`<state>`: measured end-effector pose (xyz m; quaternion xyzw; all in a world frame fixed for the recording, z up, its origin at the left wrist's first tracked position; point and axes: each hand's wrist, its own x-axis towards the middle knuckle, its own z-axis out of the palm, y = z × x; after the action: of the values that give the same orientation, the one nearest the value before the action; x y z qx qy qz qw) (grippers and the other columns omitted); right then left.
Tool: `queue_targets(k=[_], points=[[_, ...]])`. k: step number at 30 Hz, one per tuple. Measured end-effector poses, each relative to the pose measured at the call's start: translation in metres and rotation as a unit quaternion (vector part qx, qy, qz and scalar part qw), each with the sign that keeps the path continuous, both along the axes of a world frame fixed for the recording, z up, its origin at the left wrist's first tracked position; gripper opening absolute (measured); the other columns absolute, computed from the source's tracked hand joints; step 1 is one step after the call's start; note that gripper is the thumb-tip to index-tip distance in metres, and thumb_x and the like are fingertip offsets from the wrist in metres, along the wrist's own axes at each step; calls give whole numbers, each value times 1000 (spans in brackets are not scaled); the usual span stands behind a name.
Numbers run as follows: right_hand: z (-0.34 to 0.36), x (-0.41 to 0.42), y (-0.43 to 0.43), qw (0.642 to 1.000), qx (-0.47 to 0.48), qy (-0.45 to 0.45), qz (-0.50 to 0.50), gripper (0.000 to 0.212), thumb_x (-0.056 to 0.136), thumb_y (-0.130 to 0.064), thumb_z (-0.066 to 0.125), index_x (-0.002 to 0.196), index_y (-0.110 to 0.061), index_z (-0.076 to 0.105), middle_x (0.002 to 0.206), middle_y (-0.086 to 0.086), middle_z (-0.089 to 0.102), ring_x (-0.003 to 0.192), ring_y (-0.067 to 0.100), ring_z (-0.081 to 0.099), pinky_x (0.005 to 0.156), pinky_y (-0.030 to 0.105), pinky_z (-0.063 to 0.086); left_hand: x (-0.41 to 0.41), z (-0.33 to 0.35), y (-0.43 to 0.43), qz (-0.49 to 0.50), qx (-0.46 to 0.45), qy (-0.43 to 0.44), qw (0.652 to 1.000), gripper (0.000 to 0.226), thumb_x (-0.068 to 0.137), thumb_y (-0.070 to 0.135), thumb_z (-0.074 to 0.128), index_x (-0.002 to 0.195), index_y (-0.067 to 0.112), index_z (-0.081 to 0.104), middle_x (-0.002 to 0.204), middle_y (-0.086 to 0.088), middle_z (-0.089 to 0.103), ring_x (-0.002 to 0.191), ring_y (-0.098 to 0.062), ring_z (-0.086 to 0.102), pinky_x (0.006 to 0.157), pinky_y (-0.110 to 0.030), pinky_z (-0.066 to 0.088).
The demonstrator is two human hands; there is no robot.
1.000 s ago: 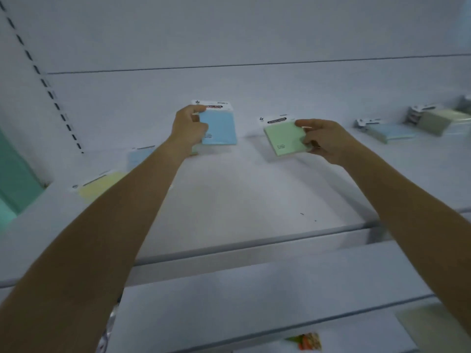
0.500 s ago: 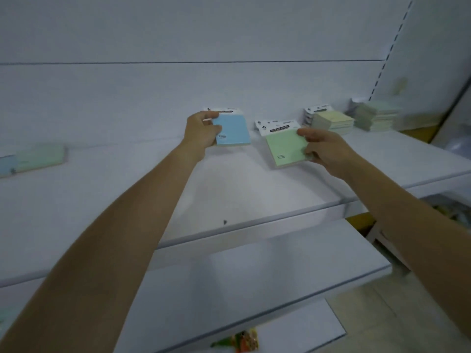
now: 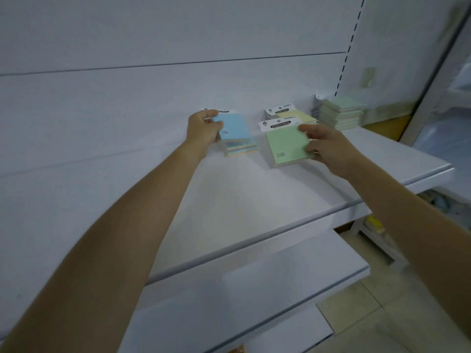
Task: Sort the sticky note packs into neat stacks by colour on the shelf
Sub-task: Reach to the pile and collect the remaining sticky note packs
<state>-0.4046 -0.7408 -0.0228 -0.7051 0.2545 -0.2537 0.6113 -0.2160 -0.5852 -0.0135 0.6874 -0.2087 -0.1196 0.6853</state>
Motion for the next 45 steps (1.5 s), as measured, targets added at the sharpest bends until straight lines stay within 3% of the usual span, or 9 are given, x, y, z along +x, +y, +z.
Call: queue_targets(k=[10,13,16,21,24,29,33,41,45], points=[[-1,24,-44,998,-24,-32,42,49,83,14,41,123,-12,54,114,6,45,102,19,47,72,19,47,15,-11,-39,31,84,-26,996,38,84,-2,59,121,1,56,78,-1,54,52,-4,62,60,-21,53],[1,28,-57,996,-34,-38,76,49,84,13,40,124,-12,53,115,4,47,101,16,48,64,11,48,18,-21,-48,84,166,-67,980,33,80,2,60,112,7,62,114,-18,63,105,-26,65,97,-38,49],[3,32,-75,992,-51,-39,107,49,84,12,41,124,-12,53,117,5,48,102,15,48,66,14,45,12,-18,-57,132,267,-120,947,19,84,5,52,76,20,59,108,-10,60,119,-27,54,100,-26,40],[14,31,-121,987,-59,-60,138,51,82,14,42,125,-10,53,114,7,49,92,14,50,73,20,42,7,-16,-68,206,451,-172,851,35,87,11,44,118,6,58,130,-19,53,125,-37,43,105,-36,32],[26,24,-159,986,-83,-77,118,50,81,13,42,124,-9,54,109,8,50,69,8,46,56,12,39,-5,-16,-82,239,446,-247,826,35,92,17,43,122,7,56,127,-26,48,125,-39,37,102,-42,35],[46,15,-224,993,-84,-67,49,47,82,11,44,124,-7,56,90,-1,53,66,5,46,55,10,41,-65,-17,-134,115,326,-436,831,34,89,23,42,113,9,62,113,-17,58,107,-34,52,93,-34,36],[51,12,-260,996,-83,-39,18,43,84,10,45,123,-5,56,104,7,49,90,17,50,63,14,46,-113,-19,-181,-35,336,-501,797,50,85,41,31,113,12,62,114,-9,62,110,-27,54,93,-28,37],[41,21,-283,981,-192,31,-24,38,88,2,42,123,-3,57,108,7,51,97,20,48,78,22,44,-139,-41,-225,-199,418,-400,791,51,93,42,44,140,23,39,153,4,32,141,-14,25,116,-25,14],[32,23,-276,951,-297,81,-22,37,93,-5,37,127,-6,52,136,13,49,117,26,51,85,21,39,-139,-45,-224,-189,409,-371,812,52,92,41,47,140,24,39,154,6,29,142,-11,24,117,-24,14]])
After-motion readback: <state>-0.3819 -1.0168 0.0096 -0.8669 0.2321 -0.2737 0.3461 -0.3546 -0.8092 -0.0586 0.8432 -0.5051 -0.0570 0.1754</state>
